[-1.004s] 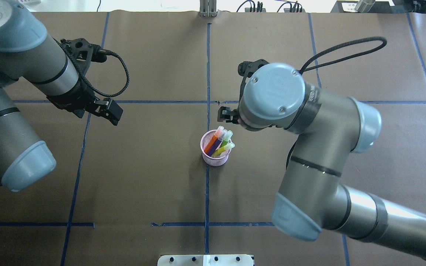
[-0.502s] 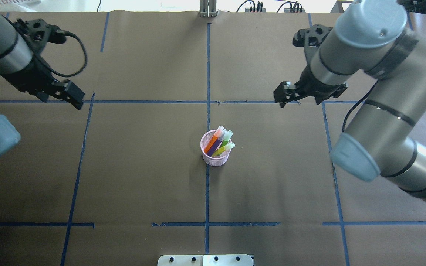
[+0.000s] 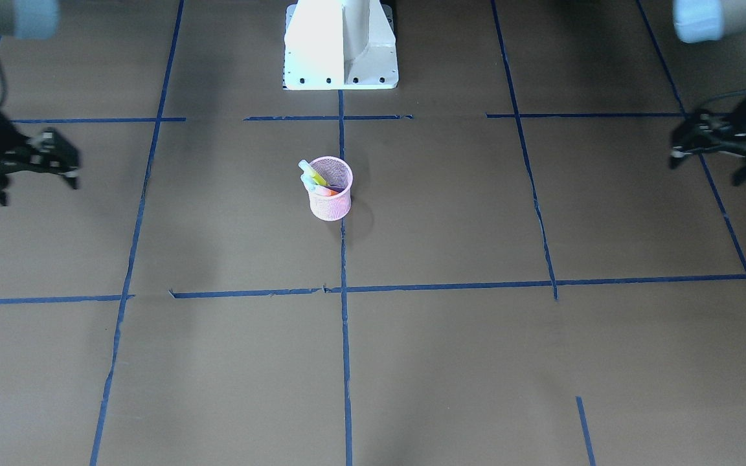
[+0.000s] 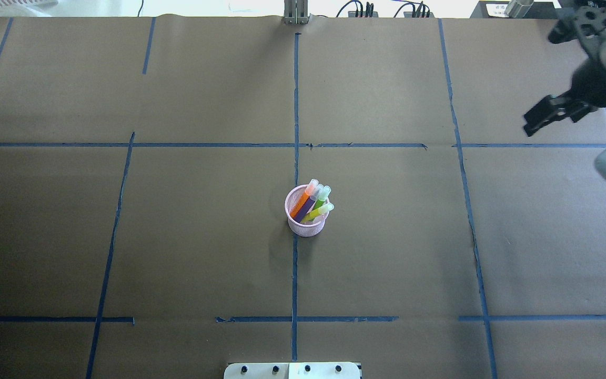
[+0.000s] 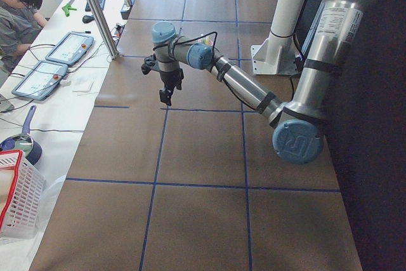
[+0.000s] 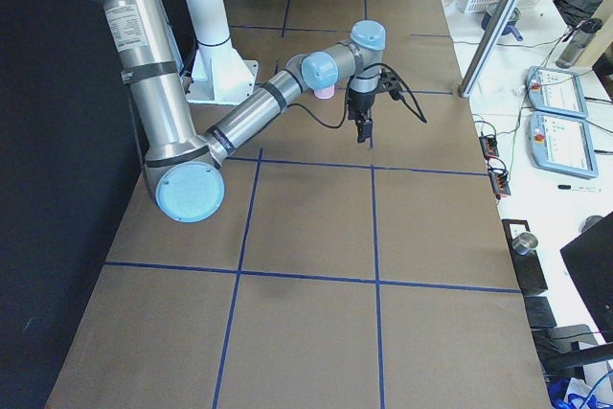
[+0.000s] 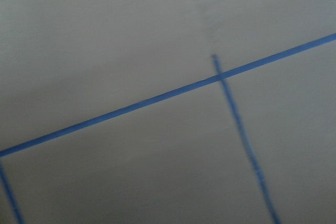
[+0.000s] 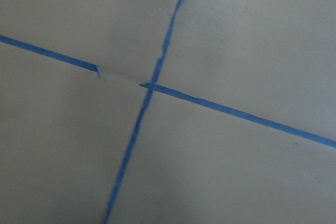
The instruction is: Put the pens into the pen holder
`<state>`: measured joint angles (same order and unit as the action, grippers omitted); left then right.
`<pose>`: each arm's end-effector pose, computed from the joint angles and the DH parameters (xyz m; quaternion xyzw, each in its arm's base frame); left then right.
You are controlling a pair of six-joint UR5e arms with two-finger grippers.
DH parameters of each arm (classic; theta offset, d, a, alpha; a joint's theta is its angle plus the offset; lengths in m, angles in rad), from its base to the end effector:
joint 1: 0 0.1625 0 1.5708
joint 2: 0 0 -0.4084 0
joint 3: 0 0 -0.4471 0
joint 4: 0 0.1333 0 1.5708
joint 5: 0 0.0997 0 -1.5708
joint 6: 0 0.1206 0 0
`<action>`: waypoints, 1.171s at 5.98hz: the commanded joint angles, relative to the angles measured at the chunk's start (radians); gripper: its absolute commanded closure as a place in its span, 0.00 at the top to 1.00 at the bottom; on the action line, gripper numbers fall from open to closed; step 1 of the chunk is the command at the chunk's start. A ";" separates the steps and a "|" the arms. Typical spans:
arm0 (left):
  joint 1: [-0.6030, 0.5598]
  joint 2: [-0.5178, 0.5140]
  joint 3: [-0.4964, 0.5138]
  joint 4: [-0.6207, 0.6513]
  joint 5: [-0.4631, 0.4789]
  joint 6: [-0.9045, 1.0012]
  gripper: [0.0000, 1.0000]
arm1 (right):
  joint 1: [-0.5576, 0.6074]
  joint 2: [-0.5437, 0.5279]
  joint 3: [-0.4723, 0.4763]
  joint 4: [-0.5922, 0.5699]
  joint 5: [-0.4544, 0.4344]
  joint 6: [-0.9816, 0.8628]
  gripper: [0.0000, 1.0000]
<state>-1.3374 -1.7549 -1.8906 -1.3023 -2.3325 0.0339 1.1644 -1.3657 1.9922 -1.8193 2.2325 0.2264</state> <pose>0.0863 -0.5794 0.4097 0.0717 0.3782 0.1661 0.9079 -0.1722 -0.5499 0.3518 0.0696 -0.3585 -0.1443 0.9197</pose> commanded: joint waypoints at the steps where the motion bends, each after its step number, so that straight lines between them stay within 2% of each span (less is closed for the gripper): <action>1: -0.200 0.046 0.167 -0.006 -0.034 0.226 1.00 | 0.249 -0.201 -0.036 0.000 0.097 -0.433 1.00; 2: -0.270 0.069 0.218 -0.011 -0.037 0.233 1.00 | 0.338 -0.289 -0.074 0.000 0.102 -0.572 1.00; 3: -0.298 0.165 0.226 -0.073 -0.038 0.289 1.00 | 0.401 -0.350 -0.102 0.002 0.107 -0.587 1.00; 5: -0.298 0.231 0.216 -0.083 -0.028 0.290 1.00 | 0.423 -0.374 -0.134 0.002 0.108 -0.584 1.00; 7: -0.298 0.233 0.226 -0.118 -0.036 0.288 1.00 | 0.423 -0.374 -0.135 0.002 0.111 -0.584 1.00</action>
<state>-1.6350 -1.5253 -1.6770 -1.4024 -2.3638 0.3267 1.5868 -1.7387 1.8598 -1.8178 2.3424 -0.3564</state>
